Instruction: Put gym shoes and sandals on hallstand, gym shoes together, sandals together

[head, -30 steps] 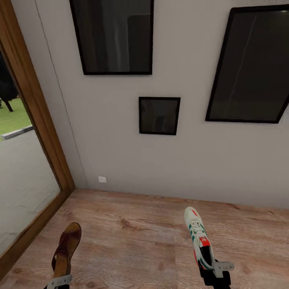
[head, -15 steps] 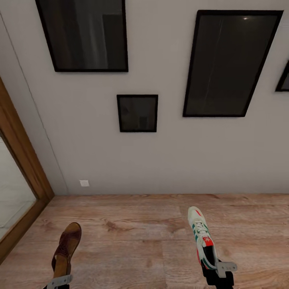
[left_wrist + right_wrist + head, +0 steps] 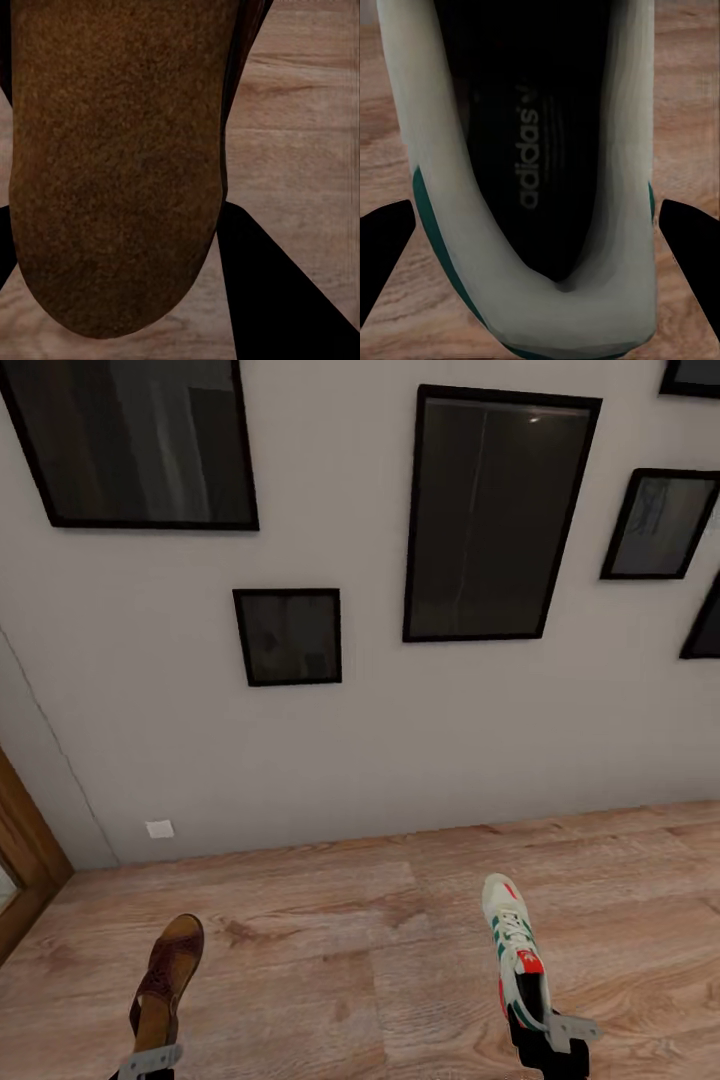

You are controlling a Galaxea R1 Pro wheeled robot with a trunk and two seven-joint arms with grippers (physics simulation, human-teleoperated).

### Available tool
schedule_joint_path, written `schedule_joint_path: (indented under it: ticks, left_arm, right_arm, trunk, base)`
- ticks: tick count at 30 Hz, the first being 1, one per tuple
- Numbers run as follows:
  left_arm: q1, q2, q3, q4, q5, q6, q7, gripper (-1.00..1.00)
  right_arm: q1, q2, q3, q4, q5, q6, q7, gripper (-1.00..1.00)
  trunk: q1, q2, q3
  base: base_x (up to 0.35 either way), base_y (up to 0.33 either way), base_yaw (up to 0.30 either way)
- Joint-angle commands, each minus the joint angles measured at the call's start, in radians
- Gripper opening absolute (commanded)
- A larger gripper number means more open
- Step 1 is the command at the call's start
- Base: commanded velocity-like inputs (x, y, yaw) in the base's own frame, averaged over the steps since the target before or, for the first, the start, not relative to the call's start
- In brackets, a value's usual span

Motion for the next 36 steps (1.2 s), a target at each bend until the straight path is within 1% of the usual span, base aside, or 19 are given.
schedule_joint_path:
  ticks: [1,13,29,33,36]
  left_arm:
    - [-0.001,0.000,0.009,0.000,-0.008,-0.003,-0.007,-1.00]
    - [-0.001,0.000,0.009,0.001,-0.008,-0.004,-0.007,-1.00]
    - [-0.001,-0.001,0.008,0.000,-0.006,-0.004,-0.010,-1.00]
    - [-0.001,0.000,0.012,0.000,-0.005,-0.003,-0.010,-1.00]
    - [-0.001,0.000,0.009,0.000,-0.008,-0.004,-0.012,-1.00]
  right_arm:
    - [-0.001,0.000,-0.005,0.001,0.002,-0.003,0.001,-1.00]
    - [-0.001,0.003,-0.005,0.001,-0.003,-0.003,0.003,-1.00]
    - [-0.001,0.008,-0.003,0.001,-0.002,-0.003,0.003,-1.00]
    - [-0.001,0.009,-0.003,0.001,-0.002,-0.003,0.003,-1.00]
    - [-0.001,0.009,-0.003,0.001,-0.002,-0.003,0.003,-1.00]
  trunk:
    - [0.000,0.000,0.000]
    - [0.000,0.000,0.007]
    - [0.000,0.000,0.007]
    - [0.000,0.000,0.007]
    - [0.000,0.000,0.007]
  base:
    - [0.000,0.000,-0.292]
    - [0.000,0.000,-0.292]
    - [0.000,0.000,-0.295]
    - [0.000,0.000,-0.295]
    - [0.000,0.000,-0.295]
